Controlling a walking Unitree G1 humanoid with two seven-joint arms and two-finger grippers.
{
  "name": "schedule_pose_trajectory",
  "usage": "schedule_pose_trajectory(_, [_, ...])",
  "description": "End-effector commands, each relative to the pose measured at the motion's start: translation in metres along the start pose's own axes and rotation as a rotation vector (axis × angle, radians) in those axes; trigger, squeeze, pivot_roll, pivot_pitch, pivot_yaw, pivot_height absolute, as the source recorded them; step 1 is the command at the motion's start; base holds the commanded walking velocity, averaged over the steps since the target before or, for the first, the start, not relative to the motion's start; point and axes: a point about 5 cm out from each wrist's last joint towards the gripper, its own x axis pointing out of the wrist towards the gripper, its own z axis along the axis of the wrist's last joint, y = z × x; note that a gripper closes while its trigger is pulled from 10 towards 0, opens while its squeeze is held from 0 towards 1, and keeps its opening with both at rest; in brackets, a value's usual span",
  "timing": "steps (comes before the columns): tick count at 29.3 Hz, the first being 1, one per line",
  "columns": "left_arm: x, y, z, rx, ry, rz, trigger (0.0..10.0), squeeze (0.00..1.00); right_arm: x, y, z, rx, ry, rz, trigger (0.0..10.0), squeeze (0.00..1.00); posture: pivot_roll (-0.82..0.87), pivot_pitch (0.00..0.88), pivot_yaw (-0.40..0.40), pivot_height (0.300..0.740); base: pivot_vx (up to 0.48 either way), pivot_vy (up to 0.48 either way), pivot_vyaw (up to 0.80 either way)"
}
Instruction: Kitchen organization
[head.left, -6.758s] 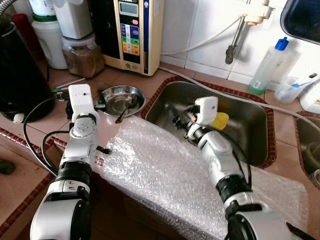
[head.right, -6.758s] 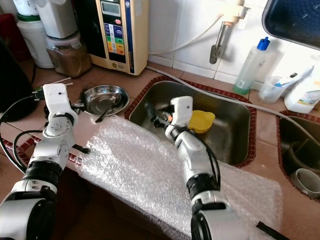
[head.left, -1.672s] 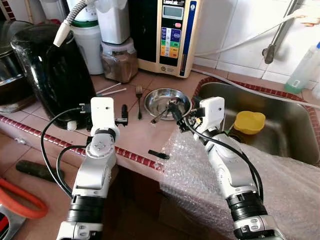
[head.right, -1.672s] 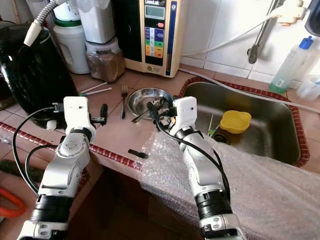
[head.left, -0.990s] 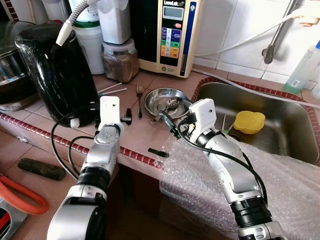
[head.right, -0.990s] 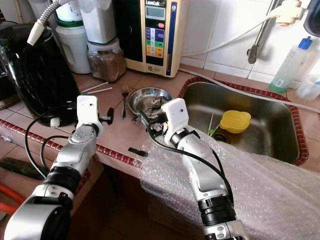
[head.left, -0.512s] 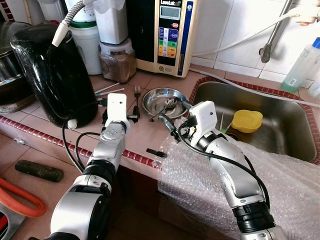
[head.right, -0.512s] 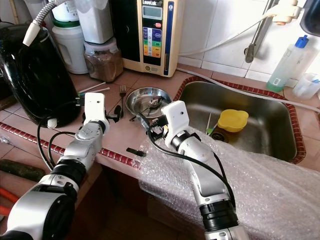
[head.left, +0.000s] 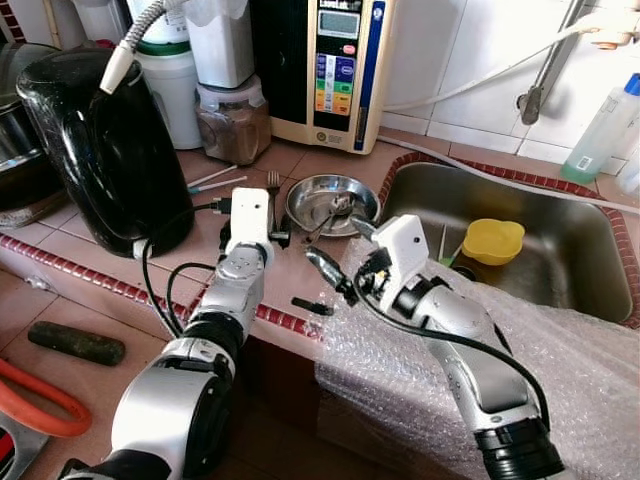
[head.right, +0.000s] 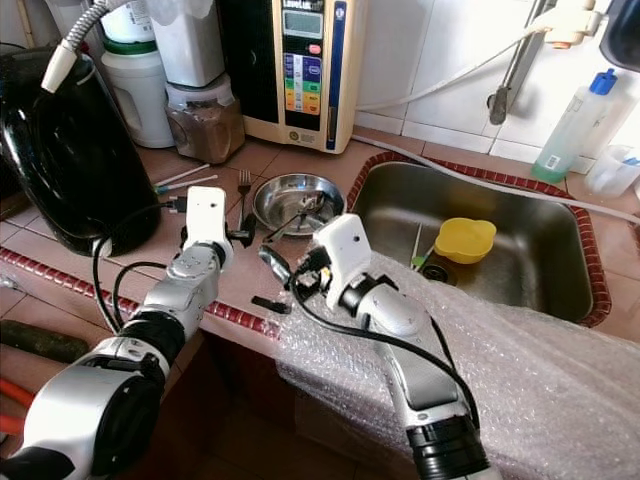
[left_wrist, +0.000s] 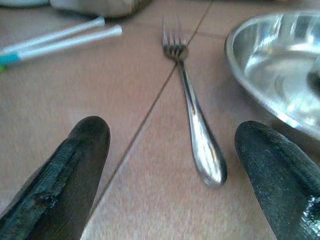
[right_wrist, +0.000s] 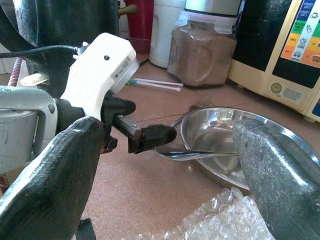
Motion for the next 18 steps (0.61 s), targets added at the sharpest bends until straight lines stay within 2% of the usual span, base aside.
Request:
schedule_pose_trajectory(1, [0.001,0.001,0.001,0.005,0.018,-0.001,10.0,0.00,-0.002,0.000,0.003,-0.005,-0.008,0.003,10.0,0.00,-0.07,0.000,0.007,0.740,0.000,0.000,0.00])
schedule_pose_trajectory(2, [0.001,0.001,0.001,0.000,0.017,0.000,10.0,0.00,-0.002,0.000,0.003,-0.006,-0.007,0.003,10.0,0.00,-0.07,0.000,0.007,0.740,0.000,0.000,0.00])
schedule_pose_trajectory(3, [0.001,0.001,0.001,0.003,0.016,0.001,8.8,0.00,-0.002,0.000,0.003,-0.005,-0.007,0.003,10.0,0.00,-0.07,0.000,0.008,0.740,0.000,0.000,0.00])
schedule_pose_trajectory(4, [0.001,0.002,0.001,0.004,0.018,0.003,8.4,0.00,-0.001,0.000,0.003,-0.005,-0.006,0.003,10.0,0.00,-0.07,0.000,0.008,0.740,0.000,0.000,0.00])
schedule_pose_trajectory(5, [0.001,0.003,0.001,0.004,0.018,0.005,5.1,0.00,-0.001,0.000,0.003,-0.005,-0.005,0.003,10.0,0.00,-0.07,0.000,0.006,0.740,0.000,0.000,0.00])
schedule_pose_trajectory(6, [0.001,0.003,0.001,0.003,0.018,0.005,5.1,0.00,-0.001,0.001,0.003,-0.005,-0.005,0.003,10.0,0.00,-0.07,0.000,0.006,0.740,0.000,0.000,0.00])
schedule_pose_trajectory(7, [0.001,0.005,0.000,0.011,0.024,0.004,0.8,0.00,-0.001,0.001,0.003,-0.007,-0.003,0.004,10.0,0.00,-0.07,0.000,0.005,0.740,0.000,0.000,0.00])
schedule_pose_trajectory(9, [0.002,0.007,-0.001,0.010,0.031,0.010,0.8,0.00,-0.001,0.001,0.003,-0.009,-0.003,0.006,10.0,0.00,-0.07,0.000,0.005,0.740,0.000,0.000,0.00])
schedule_pose_trajectory(10, [0.002,0.010,-0.002,0.006,0.037,0.022,0.2,0.00,0.000,0.001,0.003,-0.011,-0.001,0.007,10.0,0.00,-0.07,0.000,0.004,0.740,0.000,0.000,0.00])
schedule_pose_trajectory(12, [0.002,0.011,-0.003,0.007,0.040,0.027,0.0,0.00,0.000,0.000,0.003,-0.011,-0.001,0.007,10.0,0.00,-0.07,0.000,0.003,0.740,0.000,0.000,0.00])
schedule_pose_trajectory(18, [0.001,0.018,-0.008,0.034,0.061,0.053,0.0,0.00,0.001,0.001,0.002,-0.015,0.000,0.008,10.0,0.00,-0.06,0.000,0.002,0.740,0.000,0.000,0.00])
